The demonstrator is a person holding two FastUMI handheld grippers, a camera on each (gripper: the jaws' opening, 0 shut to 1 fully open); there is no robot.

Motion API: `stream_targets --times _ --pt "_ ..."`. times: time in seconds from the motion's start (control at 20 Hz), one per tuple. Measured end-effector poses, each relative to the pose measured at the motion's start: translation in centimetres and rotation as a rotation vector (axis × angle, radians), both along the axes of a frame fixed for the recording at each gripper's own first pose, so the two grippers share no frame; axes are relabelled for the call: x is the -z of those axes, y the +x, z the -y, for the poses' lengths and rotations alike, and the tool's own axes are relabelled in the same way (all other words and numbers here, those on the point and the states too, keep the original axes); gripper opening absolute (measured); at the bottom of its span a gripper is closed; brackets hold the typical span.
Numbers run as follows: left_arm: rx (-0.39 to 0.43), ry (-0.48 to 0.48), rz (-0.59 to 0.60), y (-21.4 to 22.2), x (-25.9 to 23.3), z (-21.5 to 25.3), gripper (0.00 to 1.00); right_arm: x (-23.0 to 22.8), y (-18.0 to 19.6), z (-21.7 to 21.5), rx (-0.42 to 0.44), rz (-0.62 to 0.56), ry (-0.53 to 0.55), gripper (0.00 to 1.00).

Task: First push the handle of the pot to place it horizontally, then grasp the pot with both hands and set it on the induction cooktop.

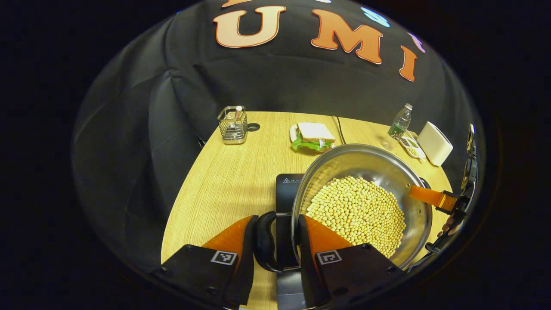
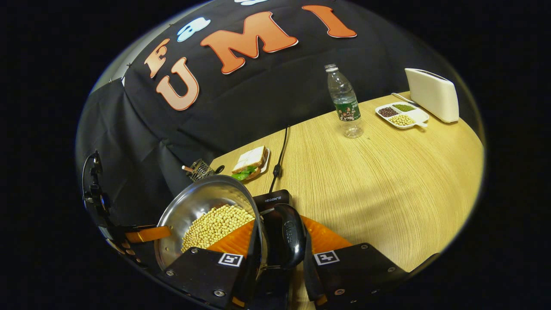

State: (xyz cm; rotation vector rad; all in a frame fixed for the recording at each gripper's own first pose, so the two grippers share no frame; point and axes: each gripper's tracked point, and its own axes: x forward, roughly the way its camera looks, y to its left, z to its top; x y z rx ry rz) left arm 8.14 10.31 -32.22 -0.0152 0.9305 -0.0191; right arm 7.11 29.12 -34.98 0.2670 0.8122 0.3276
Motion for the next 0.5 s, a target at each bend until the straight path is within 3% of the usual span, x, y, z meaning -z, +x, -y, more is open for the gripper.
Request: stream_targets --times 0.3,0.5 --pt "-0.002 -0.021 -0.01 -0.15 0.86 -0.27 0.53 -0.19 -0.08 -0.17 0.009 -0.009 0.012 0.47" --pt "-0.02 0.01 -0.003 -0.11 0.54 -0.48 0.6 -0.27 -0.22 -0.32 0.018 -0.042 0.045 0.52"
